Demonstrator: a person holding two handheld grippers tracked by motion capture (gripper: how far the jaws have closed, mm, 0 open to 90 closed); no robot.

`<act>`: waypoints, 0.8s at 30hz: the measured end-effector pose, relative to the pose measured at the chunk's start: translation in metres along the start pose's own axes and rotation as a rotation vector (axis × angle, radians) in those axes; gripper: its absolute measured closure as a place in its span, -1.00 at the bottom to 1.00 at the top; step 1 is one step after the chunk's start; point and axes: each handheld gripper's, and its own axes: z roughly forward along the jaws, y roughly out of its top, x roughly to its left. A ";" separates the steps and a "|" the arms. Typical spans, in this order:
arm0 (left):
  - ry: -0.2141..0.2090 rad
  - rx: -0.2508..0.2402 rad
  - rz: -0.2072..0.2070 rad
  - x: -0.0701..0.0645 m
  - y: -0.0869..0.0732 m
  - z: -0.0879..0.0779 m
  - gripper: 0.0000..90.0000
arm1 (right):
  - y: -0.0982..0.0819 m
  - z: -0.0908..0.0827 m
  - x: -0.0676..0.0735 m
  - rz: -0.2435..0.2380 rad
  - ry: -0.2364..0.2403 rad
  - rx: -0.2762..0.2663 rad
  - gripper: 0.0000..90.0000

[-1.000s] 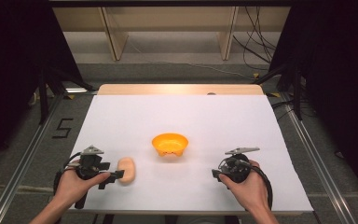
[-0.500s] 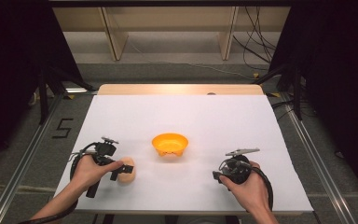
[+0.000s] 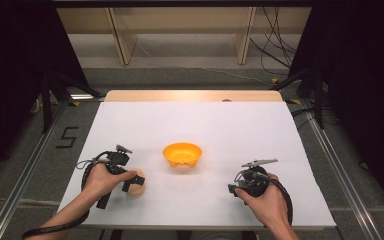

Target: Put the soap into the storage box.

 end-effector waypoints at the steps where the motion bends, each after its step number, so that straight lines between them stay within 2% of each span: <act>1: 0.007 0.008 0.006 0.000 0.001 0.002 -0.55 | 0.000 0.001 -0.002 -0.026 -0.001 -0.003 0.24; 6: 0.008 0.018 0.014 -0.001 0.002 0.006 -0.54 | 0.000 0.000 0.000 0.003 0.004 0.004 0.23; 9: 0.007 0.052 0.043 -0.003 0.002 0.011 -0.52 | 0.000 0.001 0.000 -0.008 0.006 -0.003 0.22; 12: 0.011 0.062 0.053 -0.004 0.003 0.013 -0.49 | 0.000 0.001 0.000 -0.010 0.007 -0.001 0.23; 13: 0.011 0.077 0.070 -0.003 0.003 0.014 -0.46 | 0.000 0.001 0.000 -0.015 0.003 0.000 0.22; 15: 0.009 0.077 0.071 -0.004 0.003 0.014 -0.43 | 0.000 0.001 0.000 -0.016 0.005 0.001 0.23; 16: 0.010 0.081 0.070 -0.004 0.003 0.014 -0.43 | 0.000 0.001 -0.001 -0.025 0.007 0.021 0.23; 17: 0.016 0.091 0.049 -0.006 0.004 0.014 -0.40 | 0.000 0.002 0.001 -0.013 0.004 0.002 0.23; 18: 0.016 0.091 0.049 -0.006 0.004 0.014 -0.39 | 0.000 0.002 0.001 -0.013 0.004 0.002 0.23; 19: 0.009 0.115 0.067 -0.005 0.005 0.012 -0.39 | 0.000 0.002 -0.001 -0.042 0.002 0.013 0.23; 20: 0.009 0.115 0.067 -0.005 0.005 0.012 -0.38 | 0.000 0.002 -0.001 -0.042 0.002 0.013 0.23; 21: 0.001 0.108 0.091 -0.004 0.006 0.013 -0.38 | -0.001 0.002 0.000 -0.030 0.005 0.010 0.23; 24: -0.004 0.124 0.094 -0.004 0.007 0.013 -0.38 | -0.001 0.003 0.000 -0.039 0.006 0.006 0.23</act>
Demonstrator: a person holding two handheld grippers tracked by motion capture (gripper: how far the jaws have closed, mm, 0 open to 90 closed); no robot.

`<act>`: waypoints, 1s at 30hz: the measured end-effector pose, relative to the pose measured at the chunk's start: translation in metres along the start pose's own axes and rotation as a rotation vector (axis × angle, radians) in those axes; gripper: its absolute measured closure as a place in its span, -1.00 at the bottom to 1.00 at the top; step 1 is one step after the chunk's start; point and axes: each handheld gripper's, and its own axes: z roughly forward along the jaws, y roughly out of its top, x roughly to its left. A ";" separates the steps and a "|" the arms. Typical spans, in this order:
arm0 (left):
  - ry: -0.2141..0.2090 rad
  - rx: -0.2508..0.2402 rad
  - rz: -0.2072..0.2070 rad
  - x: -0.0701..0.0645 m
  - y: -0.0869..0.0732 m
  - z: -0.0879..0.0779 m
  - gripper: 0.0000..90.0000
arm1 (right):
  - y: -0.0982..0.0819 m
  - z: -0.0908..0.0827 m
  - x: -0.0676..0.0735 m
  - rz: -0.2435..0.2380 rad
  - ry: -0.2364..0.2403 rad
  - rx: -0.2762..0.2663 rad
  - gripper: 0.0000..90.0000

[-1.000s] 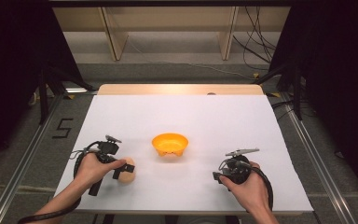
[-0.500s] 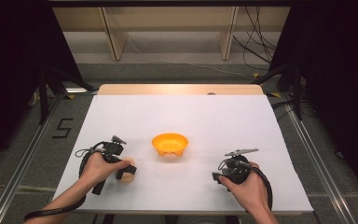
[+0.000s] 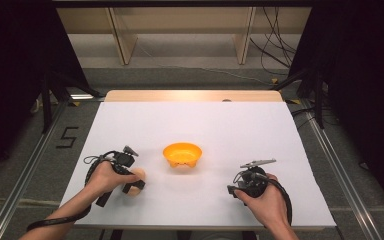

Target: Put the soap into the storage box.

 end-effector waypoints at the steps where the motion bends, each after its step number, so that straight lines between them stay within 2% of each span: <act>1: -0.002 0.004 0.007 0.000 0.001 0.000 -0.38 | 0.000 0.000 0.000 -0.002 -0.001 0.000 0.23; 4: 0.001 0.006 0.011 0.000 0.001 0.000 -0.38 | 0.000 0.000 0.000 -0.004 -0.001 0.000 0.23; 5: 0.003 0.011 0.017 0.000 0.002 0.001 -0.39 | 0.000 0.000 -0.001 -0.006 0.015 0.015 0.23; 6: 0.003 0.011 0.017 0.000 0.002 0.001 -0.39 | 0.000 0.000 -0.001 -0.015 -0.004 0.018 0.23; 7: 0.006 0.020 0.030 0.001 0.002 0.000 -0.39 | 0.000 0.001 -0.002 -0.021 -0.005 0.018 0.23; 9: 0.006 0.023 0.038 0.001 0.003 0.001 -0.38 | 0.000 0.001 -0.001 -0.016 -0.005 0.022 0.23; 10: 0.006 0.023 0.028 0.000 0.003 0.001 -0.38 | 0.000 0.001 -0.001 -0.016 -0.006 0.024 0.23; 12: 0.010 0.040 0.044 0.001 0.004 0.000 -0.39 | 0.000 0.000 0.000 -0.010 -0.001 0.031 0.23; 16: 0.014 0.001 0.014 0.000 0.007 0.000 -0.46 | 0.000 0.001 0.000 -0.007 -0.002 0.032 0.22; 17: 0.023 0.012 0.033 0.000 0.008 -0.001 -0.48 | -0.001 0.001 0.000 -0.012 -0.003 0.027 0.22; 21: 0.032 0.023 0.051 -0.003 0.007 0.003 -0.46 | 0.000 0.001 0.000 -0.003 0.004 0.032 0.22; 22: 0.038 0.046 0.075 -0.003 0.007 0.003 -0.45 | 0.000 0.002 0.000 -0.004 0.008 0.034 0.22; 30: 0.032 0.063 0.100 -0.002 0.008 0.003 -0.37 | 0.000 0.002 0.000 0.002 0.004 0.037 0.21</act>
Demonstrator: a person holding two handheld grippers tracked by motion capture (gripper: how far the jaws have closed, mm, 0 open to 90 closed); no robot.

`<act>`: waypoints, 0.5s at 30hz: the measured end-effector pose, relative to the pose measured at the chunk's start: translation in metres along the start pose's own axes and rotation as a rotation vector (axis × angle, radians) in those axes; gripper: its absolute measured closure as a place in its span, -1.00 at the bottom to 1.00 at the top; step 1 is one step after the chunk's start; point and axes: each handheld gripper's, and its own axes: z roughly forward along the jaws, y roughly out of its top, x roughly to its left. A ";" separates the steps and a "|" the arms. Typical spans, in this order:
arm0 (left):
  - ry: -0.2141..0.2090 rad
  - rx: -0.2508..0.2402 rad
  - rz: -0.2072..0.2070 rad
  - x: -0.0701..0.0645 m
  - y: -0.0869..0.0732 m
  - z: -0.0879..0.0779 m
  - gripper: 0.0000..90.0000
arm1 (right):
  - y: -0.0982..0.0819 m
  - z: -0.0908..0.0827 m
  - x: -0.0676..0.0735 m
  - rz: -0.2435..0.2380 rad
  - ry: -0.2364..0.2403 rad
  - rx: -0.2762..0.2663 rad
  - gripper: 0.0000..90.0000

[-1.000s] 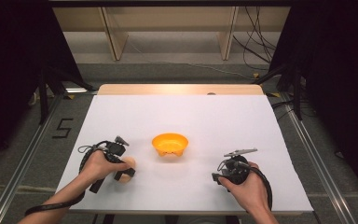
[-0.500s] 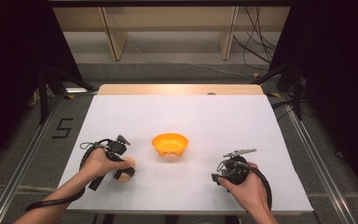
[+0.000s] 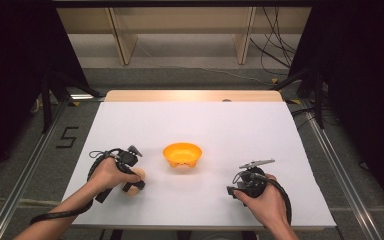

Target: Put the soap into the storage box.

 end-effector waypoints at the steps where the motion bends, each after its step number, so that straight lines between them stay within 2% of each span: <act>1: 0.002 0.005 0.021 0.000 -0.001 0.000 -0.37 | -0.001 0.001 0.001 0.007 -0.009 -0.009 0.21; 2: 0.004 -0.006 0.022 0.000 -0.001 0.000 -0.37 | -0.001 0.001 0.001 0.007 -0.009 -0.009 0.21; 3: 0.000 -0.004 0.052 0.001 -0.002 -0.001 -0.36 | 0.000 0.001 0.000 -0.002 0.003 -0.006 0.21; 6: -0.012 -0.011 0.060 0.001 -0.004 -0.001 -0.34 | -0.001 0.000 0.002 0.016 -0.008 0.003 0.21; 7: -0.012 -0.019 0.121 0.002 -0.004 -0.003 -0.33 | 0.000 0.000 -0.001 0.002 -0.017 -0.001 0.21; 9: -0.012 -0.022 0.159 0.002 -0.006 -0.004 -0.30 | -0.001 -0.001 -0.001 0.006 0.006 -0.005 0.21; 10: -0.012 -0.022 0.159 0.002 -0.006 -0.004 -0.30 | -0.001 -0.001 -0.001 0.006 0.006 -0.005 0.21; 11: -0.001 -0.030 0.241 0.004 -0.007 -0.006 -0.30 | -0.001 -0.002 -0.002 0.010 0.002 -0.017 0.21; 13: 0.002 -0.041 0.274 0.004 -0.009 -0.006 -0.29 | -0.001 -0.002 -0.003 0.009 0.013 -0.016 0.21; 15: 0.001 -0.036 0.287 0.005 -0.009 -0.007 -0.29 | -0.001 -0.004 -0.002 0.005 -0.006 -0.012 0.21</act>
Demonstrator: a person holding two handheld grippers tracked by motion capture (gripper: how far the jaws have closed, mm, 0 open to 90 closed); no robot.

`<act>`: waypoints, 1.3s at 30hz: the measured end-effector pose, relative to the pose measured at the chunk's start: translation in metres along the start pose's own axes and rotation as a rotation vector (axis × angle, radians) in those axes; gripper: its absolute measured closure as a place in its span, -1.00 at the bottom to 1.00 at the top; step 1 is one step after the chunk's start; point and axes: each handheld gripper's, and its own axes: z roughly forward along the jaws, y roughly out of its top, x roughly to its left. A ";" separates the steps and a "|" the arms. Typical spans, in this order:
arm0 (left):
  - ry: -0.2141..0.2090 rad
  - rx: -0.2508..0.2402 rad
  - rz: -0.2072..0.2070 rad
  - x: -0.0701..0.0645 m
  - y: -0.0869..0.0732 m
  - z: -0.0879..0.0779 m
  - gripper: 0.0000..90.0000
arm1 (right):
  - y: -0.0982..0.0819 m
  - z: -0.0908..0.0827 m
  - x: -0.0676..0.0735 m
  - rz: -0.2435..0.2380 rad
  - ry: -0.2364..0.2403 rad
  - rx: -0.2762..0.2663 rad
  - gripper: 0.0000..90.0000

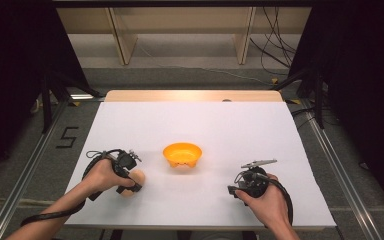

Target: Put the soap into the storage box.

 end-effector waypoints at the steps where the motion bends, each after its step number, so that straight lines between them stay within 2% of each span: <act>1: 0.002 -0.003 0.010 0.001 -0.001 -0.001 -0.29 | -0.001 0.002 -0.001 -0.001 0.007 -0.020 0.20; 6: 0.004 0.004 0.004 0.003 -0.002 -0.004 -0.28 | -0.002 0.004 -0.002 0.006 0.000 -0.025 0.20; 7: 0.002 0.001 0.004 0.003 -0.002 -0.004 -0.28 | -0.003 0.003 -0.002 0.002 0.012 -0.023 0.20; 11: 0.004 -0.007 0.013 0.003 -0.001 -0.007 -0.27 | -0.003 0.002 -0.001 0.006 0.010 -0.014 0.20; 12: 0.005 -0.019 0.021 0.002 -0.001 -0.009 -0.27 | -0.003 0.000 0.001 0.044 0.019 0.001 0.20; 13: 0.005 -0.019 0.021 0.002 -0.001 -0.009 -0.27 | -0.003 0.000 0.001 0.044 0.019 0.001 0.20; 14: 0.008 -0.038 0.038 0.001 0.000 -0.011 -0.27 | -0.003 0.001 -0.002 0.012 -0.006 -0.016 0.19; 15: 0.008 -0.038 0.038 0.001 0.000 -0.011 -0.27 | -0.003 0.001 -0.002 0.012 -0.006 -0.016 0.19; 16: 0.016 -0.074 0.063 0.000 -0.001 -0.012 -0.27 | -0.003 0.000 -0.003 0.012 -0.018 -0.014 0.18; 18: 0.026 -0.088 0.092 -0.001 -0.002 -0.014 -0.27 | -0.002 -0.002 -0.003 0.009 0.010 -0.022 0.18; 21: 0.018 -0.105 0.088 -0.003 -0.003 -0.014 -0.27 | -0.002 -0.003 -0.003 0.017 0.005 -0.031 0.18; 24: 0.013 -0.114 0.134 -0.002 -0.004 -0.015 -0.27 | -0.003 -0.004 -0.004 0.022 0.003 -0.033 0.18; 26: -0.006 -0.133 0.149 0.000 -0.004 -0.016 -0.27 | -0.004 -0.005 -0.005 0.011 -0.031 -0.036 0.17; 27: -0.006 -0.133 0.149 0.000 -0.004 -0.016 -0.27 | -0.004 -0.005 -0.005 0.011 -0.031 -0.036 0.17; 28: -0.027 -0.155 0.167 0.002 -0.004 -0.017 -0.27 | -0.005 -0.006 -0.005 0.017 -0.020 -0.038 0.15; 29: -0.027 -0.155 0.167 0.002 -0.004 -0.017 -0.27 | -0.005 -0.006 -0.005 0.017 -0.020 -0.038 0.15; 30: -0.036 -0.191 0.138 0.001 -0.004 -0.016 -0.27 | -0.006 -0.007 -0.008 -0.005 -0.042 -0.047 0.14; 31: -0.034 -0.199 0.159 0.002 -0.003 -0.017 -0.27 | -0.006 -0.007 -0.008 0.011 -0.036 -0.051 0.15; 33: -0.033 -0.215 0.160 0.002 -0.003 -0.017 -0.27 | -0.007 -0.008 -0.007 0.024 -0.023 -0.052 0.16; 34: -0.040 -0.221 0.162 0.002 -0.003 -0.018 -0.27 | -0.008 -0.008 -0.009 0.018 -0.048 -0.053 0.17; 35: -0.039 -0.243 0.186 0.001 -0.002 -0.019 -0.27 | -0.008 -0.010 -0.009 0.017 -0.047 -0.058 0.17; 37: -0.037 -0.250 0.195 0.001 -0.002 -0.019 -0.27 | -0.009 -0.011 -0.009 0.017 -0.044 -0.065 0.17; 38: -0.040 -0.261 0.221 0.000 -0.001 -0.021 -0.27 | -0.009 -0.011 -0.009 0.021 -0.048 -0.065 0.16; 39: -0.040 -0.261 0.221 0.000 -0.001 -0.021 -0.27 | -0.009 -0.011 -0.009 0.021 -0.048 -0.065 0.16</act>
